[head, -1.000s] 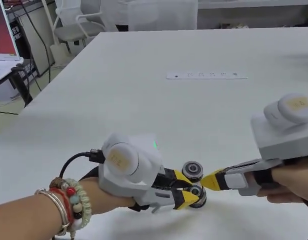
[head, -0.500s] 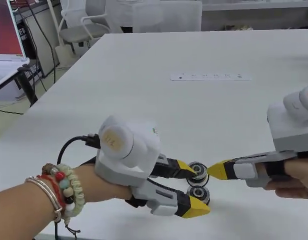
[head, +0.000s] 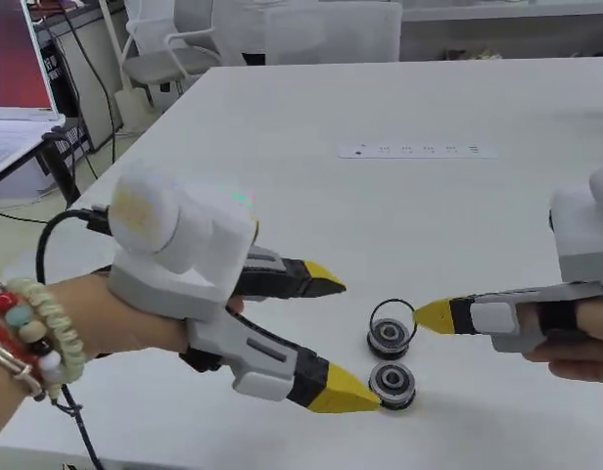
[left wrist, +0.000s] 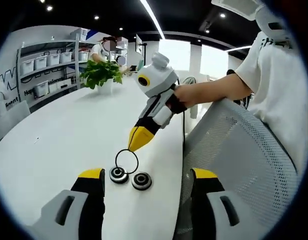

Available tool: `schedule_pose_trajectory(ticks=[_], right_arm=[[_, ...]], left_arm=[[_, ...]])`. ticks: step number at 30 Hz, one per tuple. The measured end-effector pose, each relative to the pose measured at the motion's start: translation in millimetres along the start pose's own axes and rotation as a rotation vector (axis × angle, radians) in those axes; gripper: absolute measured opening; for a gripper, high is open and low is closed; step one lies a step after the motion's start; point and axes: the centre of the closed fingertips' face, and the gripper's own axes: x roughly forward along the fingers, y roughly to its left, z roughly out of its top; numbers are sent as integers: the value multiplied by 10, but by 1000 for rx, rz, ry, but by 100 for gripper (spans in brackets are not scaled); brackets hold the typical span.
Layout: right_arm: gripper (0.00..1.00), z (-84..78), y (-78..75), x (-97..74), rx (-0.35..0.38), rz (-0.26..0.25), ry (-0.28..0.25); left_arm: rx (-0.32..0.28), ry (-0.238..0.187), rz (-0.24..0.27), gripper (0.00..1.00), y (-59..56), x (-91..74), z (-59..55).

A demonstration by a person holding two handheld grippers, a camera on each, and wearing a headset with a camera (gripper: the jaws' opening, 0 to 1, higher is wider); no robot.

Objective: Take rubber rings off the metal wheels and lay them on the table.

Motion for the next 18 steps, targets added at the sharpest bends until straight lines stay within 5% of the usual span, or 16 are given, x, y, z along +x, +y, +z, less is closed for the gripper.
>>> schedule_pose_trajectory(ticks=[9, 18], right_arm=[[0, 96, 28, -50, 23, 12, -45], [0, 176, 70, -81, 46, 29, -82]], left_arm=[[-19, -38, 112, 77, 114, -384, 43], [-79, -25, 194, 88, 135, -615, -168]])
